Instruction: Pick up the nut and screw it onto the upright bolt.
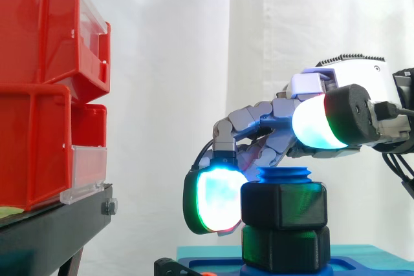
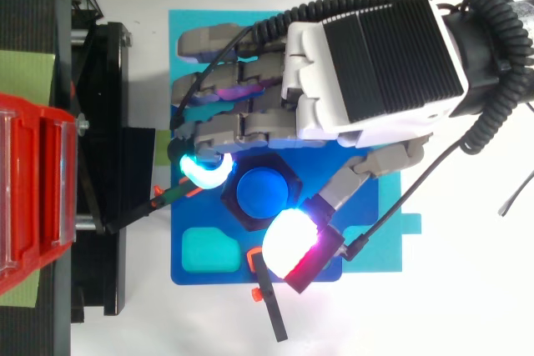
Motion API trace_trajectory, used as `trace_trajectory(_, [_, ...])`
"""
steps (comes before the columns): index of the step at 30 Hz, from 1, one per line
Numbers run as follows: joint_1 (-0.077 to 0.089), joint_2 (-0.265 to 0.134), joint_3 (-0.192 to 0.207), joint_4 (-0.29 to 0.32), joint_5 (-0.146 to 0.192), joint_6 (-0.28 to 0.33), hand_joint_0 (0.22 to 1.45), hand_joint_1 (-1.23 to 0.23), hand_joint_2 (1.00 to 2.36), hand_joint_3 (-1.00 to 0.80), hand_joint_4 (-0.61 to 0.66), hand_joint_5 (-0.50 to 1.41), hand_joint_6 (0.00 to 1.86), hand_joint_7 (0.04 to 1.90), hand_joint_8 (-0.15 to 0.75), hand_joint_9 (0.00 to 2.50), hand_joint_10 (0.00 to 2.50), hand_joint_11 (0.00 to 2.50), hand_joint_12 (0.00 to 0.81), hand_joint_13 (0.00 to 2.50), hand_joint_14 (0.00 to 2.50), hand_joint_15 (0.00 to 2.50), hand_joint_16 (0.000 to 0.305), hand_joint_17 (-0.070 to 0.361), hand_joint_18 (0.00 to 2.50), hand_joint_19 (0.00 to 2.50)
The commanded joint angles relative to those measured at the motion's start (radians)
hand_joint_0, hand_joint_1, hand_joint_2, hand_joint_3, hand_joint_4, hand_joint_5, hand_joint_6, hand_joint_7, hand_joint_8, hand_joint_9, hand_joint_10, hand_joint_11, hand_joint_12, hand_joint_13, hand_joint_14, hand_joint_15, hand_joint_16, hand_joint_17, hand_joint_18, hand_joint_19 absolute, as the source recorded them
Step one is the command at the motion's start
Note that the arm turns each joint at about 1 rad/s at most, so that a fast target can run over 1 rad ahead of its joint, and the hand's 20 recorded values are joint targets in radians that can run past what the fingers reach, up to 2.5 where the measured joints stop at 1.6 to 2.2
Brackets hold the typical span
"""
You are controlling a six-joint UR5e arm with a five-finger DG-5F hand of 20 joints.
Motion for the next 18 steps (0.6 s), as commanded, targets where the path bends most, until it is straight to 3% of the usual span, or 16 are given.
trace_trajectory(1, [-0.004,0.000,0.001,-0.001,-0.001,0.000,0.50,-0.25,1.00,-0.50,0.14,0.01,0.50,1.28,0.269,0.84,0.00,0.00,0.284,0.47,0.00,0.00,0.038,0.085,0.22,0.00])
trace_trajectory(18, [-0.029,0.002,0.001,0.002,-0.004,0.003,0.50,-0.26,1.00,-0.50,0.11,0.05,0.50,1.37,0.279,0.98,0.00,0.00,0.263,0.58,0.00,0.00,0.036,0.081,0.34,0.00])
